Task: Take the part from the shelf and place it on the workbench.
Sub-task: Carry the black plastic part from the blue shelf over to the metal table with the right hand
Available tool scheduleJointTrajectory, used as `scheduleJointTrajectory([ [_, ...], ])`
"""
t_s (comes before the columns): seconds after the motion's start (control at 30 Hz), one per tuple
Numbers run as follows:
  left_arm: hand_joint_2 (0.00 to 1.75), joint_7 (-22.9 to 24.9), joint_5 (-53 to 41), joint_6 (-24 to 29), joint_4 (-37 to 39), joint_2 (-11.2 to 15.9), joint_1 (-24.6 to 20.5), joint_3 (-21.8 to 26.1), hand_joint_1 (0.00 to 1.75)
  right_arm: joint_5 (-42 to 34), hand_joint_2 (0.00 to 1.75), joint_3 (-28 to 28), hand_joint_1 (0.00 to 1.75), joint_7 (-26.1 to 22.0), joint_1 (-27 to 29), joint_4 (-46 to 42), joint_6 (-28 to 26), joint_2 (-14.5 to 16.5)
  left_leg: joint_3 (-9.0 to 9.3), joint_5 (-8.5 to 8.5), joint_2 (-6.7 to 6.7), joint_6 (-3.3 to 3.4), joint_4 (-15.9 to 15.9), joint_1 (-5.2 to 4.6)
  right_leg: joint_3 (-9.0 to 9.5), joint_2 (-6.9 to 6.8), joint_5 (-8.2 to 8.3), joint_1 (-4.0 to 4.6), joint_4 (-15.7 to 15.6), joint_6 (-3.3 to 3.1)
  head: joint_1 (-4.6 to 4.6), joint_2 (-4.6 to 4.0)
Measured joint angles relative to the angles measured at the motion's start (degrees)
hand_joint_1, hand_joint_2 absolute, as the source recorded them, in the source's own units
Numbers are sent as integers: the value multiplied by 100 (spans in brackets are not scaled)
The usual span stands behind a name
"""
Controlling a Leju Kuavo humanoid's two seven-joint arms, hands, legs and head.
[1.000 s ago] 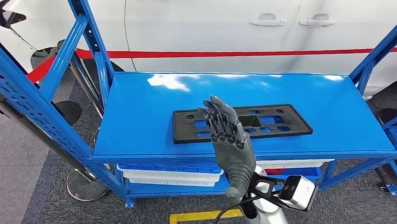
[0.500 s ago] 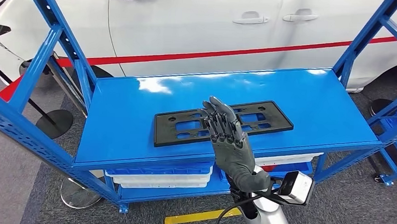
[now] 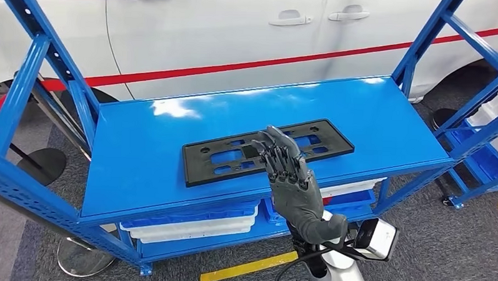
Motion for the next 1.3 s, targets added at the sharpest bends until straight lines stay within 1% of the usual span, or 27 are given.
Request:
scheduleJointTrajectory([
  [0.03, 0, 0, 1, 0, 1, -3, -3, -1, 0, -3, 0, 0, 0, 7, -6, -3, 1, -2, 25, -14, 45, -15, -1, -1, 216, -82, 216, 8, -429, -23, 1, 0],
  [0.07, 0, -1, 2, 0, 1, -5, -6, -1, 0, -7, 0, 0, 0, 11, -16, -5, 3, -2, 49, -30, 86, -36, -4, -9, 412, -180, 361, 35, -813, -58, -1, 0],
  [0.1, 0, -1, 3, 1, 1, -8, -7, -1, 0, -13, 0, 0, 0, 16, -28, -9, 5, -2, 68, -43, 122, -62, -9, -14, 550, -257, 445, 65, -1094, -101, -1, 0],
  [0.13, 0, -1, 4, 2, 1, -9, -8, -1, 0, -20, 0, 0, 0, 21, -38, -12, 8, -3, 83, -55, 162, -93, -15, -19, 612, -296, 464, 94, -1235, -140, -3, 0],
  [0.23, 0, -1, 8, 5, 0, -8, -25, -2, 0, -36, 0, 1, 0, 28, -46, -19, 13, -7, 147, -88, 260, -198, -45, -21, 631, -154, 476, 110, -1314, -241, -4, 0],
  [0.3, 0, -5, 13, 8, -1, -4, -33, -2, 0, -43, 0, 1, 0, 29, -57, -28, 14, -5, 69, -274, 103, -235, 211, -20, 704, -52, 521, 75, -1411, -311, -18, 0],
  [0.37, 0, -7, 24, 9, 0, -3, -19, -1, 0, -55, 0, 2, 0, 42, -70, -30, 14, -1, -267, -637, -127, -234, 923, -15, 740, 49, 533, 66, -1444, -358, -37, 0],
  [0.4, 0, -5, 31, 10, 1, -3, -5, -1, 0, -61, 0, 2, 0, 59, -71, -30, 14, 2, -459, -777, -177, -233, 1296, -16, 738, 112, 528, 76, -1436, -372, -44, 1],
  [0.43, 0, -4, 36, 13, 1, -4, 10, -1, 0, -69, 0, 2, 0, 84, -69, -30, 15, 3, -593, -818, -197, -232, 1529, -16, 738, 183, 520, 87, -1423, -378, -45, 1],
  [0.47, 0, -4, 42, 17, 1, -4, 23, -1, 0, -79, 0, 2, 0, 108, -70, -30, 17, 5, -626, -733, -206, -226, 1540, -16, 738, 260, 511, 94, -1404, -377, -45, 1],
  [0.5, 0, -7, 47, 23, 1, -3, 31, -1, 0, -88, 0, 2, 0, 126, -71, -31, 19, 7, -552, -546, -224, -217, 1327, -16, 742, 339, 497, 98, -1379, -369, -46, 1],
  [0.53, 0, -14, 51, 29, 1, -3, 33, -1, 0, -95, 0, 2, 0, 139, -73, -32, 21, 10, -396, -305, -279, -203, 944, -14, 745, 411, 476, 97, -1347, -356, -46, 0],
  [0.6, 0, -33, 57, 38, 1, -1, 34, 0, 0, -103, 0, 2, 0, 148, -82, -34, 24, 21, -115, -28, -464, -176, 271, -6, 716, 527, 427, 105, -1261, -310, -43, 0],
  [0.67, 0, -46, 63, 50, 1, 1, 28, 1, 0, -110, 0, 2, 0, 162, -88, -41, 24, 32, -39, -14, -551, -142, 76, -19, 667, 605, 403, 92, -1209, -249, -41, 1],
  [0.73, 0, -53, 69, 62, 1, -7, 18, 1, 0, -117, 0, -1, 0, 173, -87, -53, 19, 35, -26, 12, -485, -83, 49, -23, 652, 633, 396, 71, -1199, -190, -44, 1],
  [0.8, 0, -61, 72, 68, -1, -15, 14, 2, 0, -118, 0, -12, 0, 168, -98, -66, 0, 35, -5, 38, -421, -20, 9, 1, 559, 440, 255, 78, -985, -129, -4, 0],
  [0.87, 0, -68, 75, 70, -1, -15, 20, 3, 0, -113, 0, -21, 0, 154, -109, -75, -20, 36, 2, 39, -363, 13, -5, 1, 237, 165, -75, 64, -345, -63, 44, 0],
  [0.9, 0, -70, 79, 70, -1, -15, 29, 3, 0, -108, 0, -23, 0, 148, -106, -75, -29, 36, 0, 33, -330, 19, -4, -3, 30, 95, -230, 47, 41, -36, 51, 0],
  [0.93, 0, -70, 83, 70, -1, -15, 39, 4, 0, -102, 0, -24, 0, 142, -99, -75, -40, 36, 2, 26, -300, 19, -3, -7, -125, 65, -299, 32, 314, -19, 50, 0],
  [0.97, 0, -69, 87, 70, -1, -15, 45, 4, 0, -96, 0, -25, 0, 137, -92, -75, -53, 35, 8, 18, -273, 17, -2, -9, -184, 54, -253, 22, 388, -14, 51, 0],
  [1.0, 0, -69, 90, 70, -1, -16, 47, 5, 0, -91, 0, -26, 0, 133, -90, -75, -67, 35, 21, 8, -255, 12, -2, -11, -117, 51, -98, 16, 225, -22, 51, 0],
  [1.07, 0, -65, 92, 70, -1, -23, 42, 5, 0, -84, 0, -27, 0, 127, -93, -85, -86, 35, 62, -14, -236, -4, -8, -16, 287, 34, 313, 35, -588, -85, 50, 0],
  [1.1, 0, -61, 95, 70, 0, -30, 39, 5, 0, -79, 0, -28, 0, 125, -97, -91, -89, 36, 77, -27, -232, -21, -15, -22, 469, 20, 438, 57, -953, -127, 49, 0],
  [1.13, 0, -57, 97, 70, 1, -36, 37, 6, 0, -74, 0, -28, 0, 122, -100, -98, -91, 36, 85, -36, -227, -45, -24, -23, 582, 10, 489, 81, -1188, -168, 52, 0],
  [1.2, 0, -52, 98, 70, 1, -42, 31, 7, 0, -63, 0, -29, 0, 119, -101, -105, -97, 36, 105, -54, -211, -116, -63, -21, 619, 15, 463, 115, -1290, -235, 60, 0],
  [1.27, 0, -52, 91, 70, 0, -43, 17, 8, 0, -54, 0, -32, 0, 114, -95, -123, -103, 36, 156, -92, -195, -183, -76, -26, 712, 30, 470, 88, -1401, -302, 56, 1],
  [1.3, 0, -53, 87, 70, -1, -43, 7, 8, 0, -51, 0, -34, 0, 105, -95, -133, -105, 37, 133, -160, -197, -200, 34, -31, 783, 31, 478, 73, -1473, -335, 43, 1],
])
